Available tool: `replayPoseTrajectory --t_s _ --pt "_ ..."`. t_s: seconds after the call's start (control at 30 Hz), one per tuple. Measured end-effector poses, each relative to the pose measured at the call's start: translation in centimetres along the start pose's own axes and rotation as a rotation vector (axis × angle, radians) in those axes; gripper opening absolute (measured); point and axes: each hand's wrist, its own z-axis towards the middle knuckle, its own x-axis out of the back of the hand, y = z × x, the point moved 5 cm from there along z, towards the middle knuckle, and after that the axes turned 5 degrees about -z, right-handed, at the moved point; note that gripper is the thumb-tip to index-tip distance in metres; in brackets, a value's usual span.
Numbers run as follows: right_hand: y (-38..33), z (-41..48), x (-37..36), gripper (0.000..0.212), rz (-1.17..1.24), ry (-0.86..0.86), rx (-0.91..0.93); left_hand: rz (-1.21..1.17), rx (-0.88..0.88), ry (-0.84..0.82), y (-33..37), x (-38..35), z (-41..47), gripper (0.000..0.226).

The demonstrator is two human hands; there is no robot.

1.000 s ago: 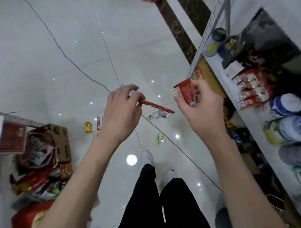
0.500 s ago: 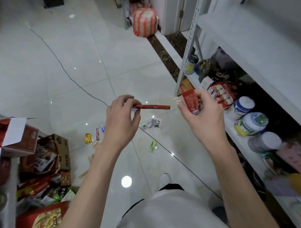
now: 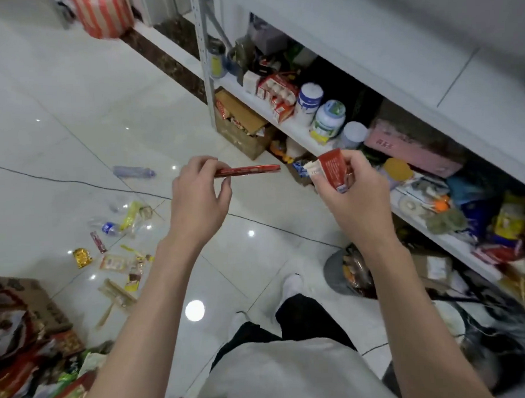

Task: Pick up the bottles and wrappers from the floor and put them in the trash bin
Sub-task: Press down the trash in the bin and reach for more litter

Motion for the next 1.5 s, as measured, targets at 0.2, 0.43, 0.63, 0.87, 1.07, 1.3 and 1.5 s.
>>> replayPoseTrajectory --t_s 0.2,0.43,0.63,0.87,1.07,1.3,1.5 --pt "4.5 -3.8 7.7 0.021 -0.021 0.176 -0.101 -0.003 -0.099 -0.099 7.2 -4.7 -1.5 0.019" --pt "14.4 -8.6 17.4 0.025 0.006 0.265 -0.274 0.015 -0.226 -0.205 17.7 -14.2 -3.3 0.021" --pt "26.9 -13.1 26.0 0.019 0.006 0.357 -0.465 -0.014 -0.239 -0.345 27.8 -25.2 -7.4 0.023" --pt "37.3 -14.4 28.1 0.014 0.025 0.296 -0.563 -0.023 -0.188 -0.454 32.4 -35.3 -10.2 0.020" --pt "44.3 -12.8 23.1 0.018 0.047 0.246 -0.607 -0.021 -0.149 -0.490 29.3 -42.9 -10.3 0.020" --pt "53.9 -12.8 11.4 0.012 0.091 0.174 -0.705 0.001 -0.121 -0.554 20.7 -54.6 -11.1 0.031" --pt "62.6 -14.4 1.0 0.011 -0.009 0.097 -0.764 0.034 -0.011 -0.668 12.0 -65.3 -14.6 0.028"
